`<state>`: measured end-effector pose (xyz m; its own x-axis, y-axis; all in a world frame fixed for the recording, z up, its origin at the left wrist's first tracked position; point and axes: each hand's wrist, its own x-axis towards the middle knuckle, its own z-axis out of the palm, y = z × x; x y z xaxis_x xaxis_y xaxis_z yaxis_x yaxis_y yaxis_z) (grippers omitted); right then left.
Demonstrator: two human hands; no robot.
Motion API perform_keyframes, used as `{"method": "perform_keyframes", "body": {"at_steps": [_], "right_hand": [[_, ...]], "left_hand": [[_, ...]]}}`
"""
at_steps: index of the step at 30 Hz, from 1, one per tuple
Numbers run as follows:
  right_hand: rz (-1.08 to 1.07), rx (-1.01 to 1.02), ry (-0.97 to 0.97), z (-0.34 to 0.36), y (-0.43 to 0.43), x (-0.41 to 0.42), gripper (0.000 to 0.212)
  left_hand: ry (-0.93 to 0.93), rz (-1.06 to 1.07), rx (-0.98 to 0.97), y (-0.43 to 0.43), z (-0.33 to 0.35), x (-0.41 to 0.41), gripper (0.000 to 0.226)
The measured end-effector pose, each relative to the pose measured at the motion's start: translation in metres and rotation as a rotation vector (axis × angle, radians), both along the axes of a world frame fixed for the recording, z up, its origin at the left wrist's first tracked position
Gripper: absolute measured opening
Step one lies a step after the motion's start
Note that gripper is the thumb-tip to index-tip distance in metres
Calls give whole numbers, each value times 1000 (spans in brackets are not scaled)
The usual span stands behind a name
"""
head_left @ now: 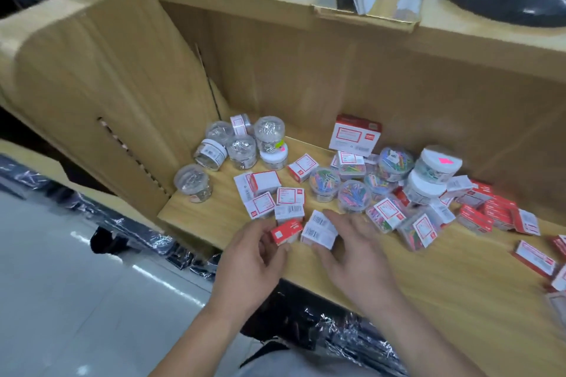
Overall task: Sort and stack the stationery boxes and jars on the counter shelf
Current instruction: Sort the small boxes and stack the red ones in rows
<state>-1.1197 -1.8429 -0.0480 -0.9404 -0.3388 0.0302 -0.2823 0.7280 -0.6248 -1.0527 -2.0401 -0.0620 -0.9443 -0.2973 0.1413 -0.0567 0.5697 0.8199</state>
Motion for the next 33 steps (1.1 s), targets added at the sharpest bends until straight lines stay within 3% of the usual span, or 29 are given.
{"method": "perform_keyframes", "body": {"at_steps": [5,9,13,16,19,23,28,33], "right_hand": [[-18,-73,-62,-4,-29,-9,66],[-71,-163,-54,-1,-48,-17,68],[-117,-283,8,10,-37,-13,56],[-160,-188,212,23,-15,-17,35],[-156,102,262,22,4,-44,39],[-70,432,265,11,7,-52,55],[-38,486,338,10,4,-35,59],[87,308,214,19,1,-30,61]], "left_hand": [[14,139,35,-23,-2,-21,31],[16,130,-19,-30,-4,-28,28],[44,150,124,-27,-1,-20,28],[155,137,37,-21,16,-15,27],[198,-68,-207,-6,35,-44,11],[69,-397,-564,22,37,-107,49],[17,-440,-712,16,24,-117,53],[79,-385,-612,-3,26,-115,36]]}}
